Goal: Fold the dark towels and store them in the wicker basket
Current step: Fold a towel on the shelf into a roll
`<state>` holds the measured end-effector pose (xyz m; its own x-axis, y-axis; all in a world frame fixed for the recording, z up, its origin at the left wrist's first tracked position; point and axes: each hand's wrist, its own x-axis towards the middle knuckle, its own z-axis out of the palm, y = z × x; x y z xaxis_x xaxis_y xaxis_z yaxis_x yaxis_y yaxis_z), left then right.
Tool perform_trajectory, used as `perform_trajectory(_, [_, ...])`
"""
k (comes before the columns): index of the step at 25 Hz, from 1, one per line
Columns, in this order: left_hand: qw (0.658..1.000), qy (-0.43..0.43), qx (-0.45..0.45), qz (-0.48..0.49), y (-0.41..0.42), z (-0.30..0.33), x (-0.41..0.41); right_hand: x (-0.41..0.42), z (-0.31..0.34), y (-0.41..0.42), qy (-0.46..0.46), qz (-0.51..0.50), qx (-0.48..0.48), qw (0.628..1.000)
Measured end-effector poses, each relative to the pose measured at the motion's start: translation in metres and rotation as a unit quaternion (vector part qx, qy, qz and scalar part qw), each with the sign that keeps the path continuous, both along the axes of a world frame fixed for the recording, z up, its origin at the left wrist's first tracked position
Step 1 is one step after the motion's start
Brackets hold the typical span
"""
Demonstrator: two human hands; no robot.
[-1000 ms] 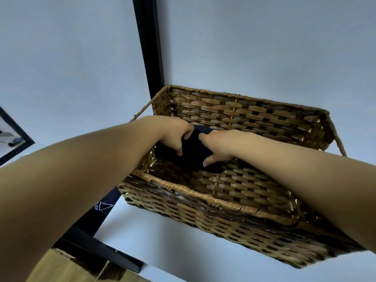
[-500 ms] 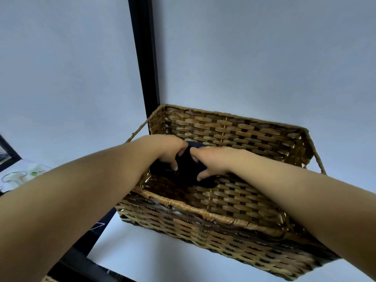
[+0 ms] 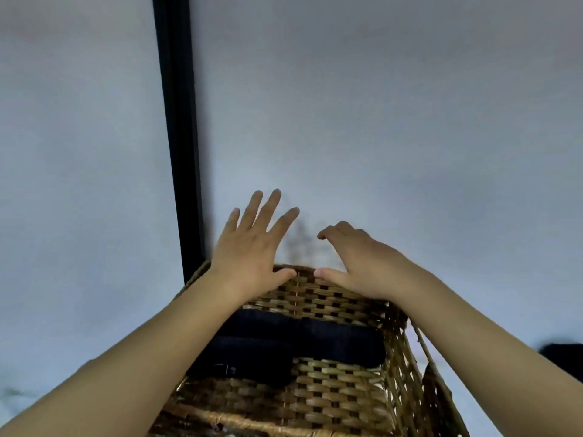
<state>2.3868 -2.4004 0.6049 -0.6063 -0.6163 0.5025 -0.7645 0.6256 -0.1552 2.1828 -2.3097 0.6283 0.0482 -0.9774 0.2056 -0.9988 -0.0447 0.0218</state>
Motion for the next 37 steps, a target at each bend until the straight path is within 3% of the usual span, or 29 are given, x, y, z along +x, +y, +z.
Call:
perform_trajectory(15, [0.997, -0.052, -0.005, -0.059, 0.064, 0.008, -0.119, -0.089, -0.01, 0.098, 0.045, -0.111, -0.052, 0.991])
perform_trajectory(25, [0.98, -0.103, 0.039, -0.168, 0.196, -0.019, -0.288, -0.292, -0.055, 0.253, -0.058, -0.271, -0.058, 0.959])
perform_trajectory(27, [0.97, -0.122, 0.083, -0.194, 0.223, -0.037, -0.326, -0.329, -0.083, 0.282, -0.087, -0.297, -0.045, 0.95])
perform_trajectory(29, [0.946, -0.103, 0.197, -0.235, 0.245, -0.061, -0.364, -0.355, -0.116, 0.306, -0.124, -0.325, -0.018, 0.937])
perform_trajectory(32, [0.87, -0.006, 0.415, -0.266, 0.272, -0.11, -0.412, -0.373, -0.176, 0.335, -0.19, -0.35, 0.048, 0.916])
perform_trajectory(34, [0.838, 0.034, 0.485, -0.248, 0.284, -0.145, -0.436, -0.373, -0.204, 0.346, -0.228, -0.347, 0.043, 0.909])
perform_trajectory(35, [0.845, 0.025, 0.48, -0.234, 0.289, -0.161, -0.445, -0.373, -0.212, 0.351, -0.248, -0.342, 0.017, 0.906])
perform_trajectory(37, [0.9, -0.021, 0.383, -0.209, 0.296, -0.182, -0.457, -0.376, -0.219, 0.356, -0.285, -0.331, -0.05, 0.898])
